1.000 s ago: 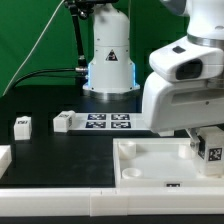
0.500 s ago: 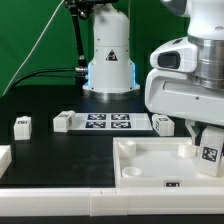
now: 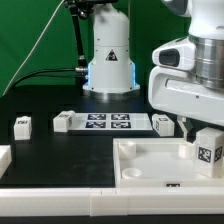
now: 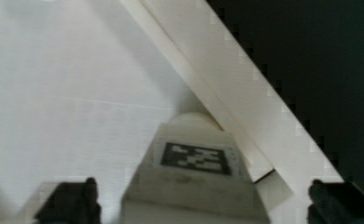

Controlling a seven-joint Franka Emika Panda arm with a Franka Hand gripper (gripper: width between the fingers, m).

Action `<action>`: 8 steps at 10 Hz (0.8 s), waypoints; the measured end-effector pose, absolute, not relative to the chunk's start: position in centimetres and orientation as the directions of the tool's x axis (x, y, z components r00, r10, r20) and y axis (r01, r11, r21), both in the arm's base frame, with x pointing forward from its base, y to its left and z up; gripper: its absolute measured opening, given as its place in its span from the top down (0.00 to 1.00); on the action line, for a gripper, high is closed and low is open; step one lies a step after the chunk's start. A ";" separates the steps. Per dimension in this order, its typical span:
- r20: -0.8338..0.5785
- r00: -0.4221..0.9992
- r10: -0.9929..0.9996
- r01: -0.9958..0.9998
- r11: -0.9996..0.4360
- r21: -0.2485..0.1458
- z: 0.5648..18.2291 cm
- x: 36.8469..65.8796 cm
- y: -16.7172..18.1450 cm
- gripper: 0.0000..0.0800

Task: Assemble one leg

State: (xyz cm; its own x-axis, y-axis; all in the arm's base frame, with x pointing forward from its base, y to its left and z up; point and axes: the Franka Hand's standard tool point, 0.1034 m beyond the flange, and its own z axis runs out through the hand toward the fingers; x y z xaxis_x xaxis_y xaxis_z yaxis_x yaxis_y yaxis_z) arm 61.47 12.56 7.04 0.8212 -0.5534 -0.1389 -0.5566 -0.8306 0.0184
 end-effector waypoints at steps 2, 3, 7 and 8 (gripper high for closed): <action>-0.128 0.945 -0.301 -0.306 -0.952 -0.020 7.1 61.5 12.9 0.20; -0.114 0.984 -0.134 -0.139 -0.989 -0.045 7.0 61.4 13.0 0.19; -0.057 0.917 0.395 0.392 -0.918 -0.067 7.1 62.0 12.7 0.19; -0.052 0.875 0.481 0.478 -0.876 -0.070 7.1 62.0 12.5 0.19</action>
Offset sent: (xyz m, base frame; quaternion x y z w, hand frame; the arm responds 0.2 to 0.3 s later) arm -0.0050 0.0103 0.0039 0.0188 -0.0021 -0.2847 0.9584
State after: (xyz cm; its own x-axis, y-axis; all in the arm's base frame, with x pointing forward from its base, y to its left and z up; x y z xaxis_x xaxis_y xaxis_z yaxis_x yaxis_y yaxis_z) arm 62.00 12.50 7.06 0.8751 0.4813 -0.0517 0.4776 -0.8758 -0.0696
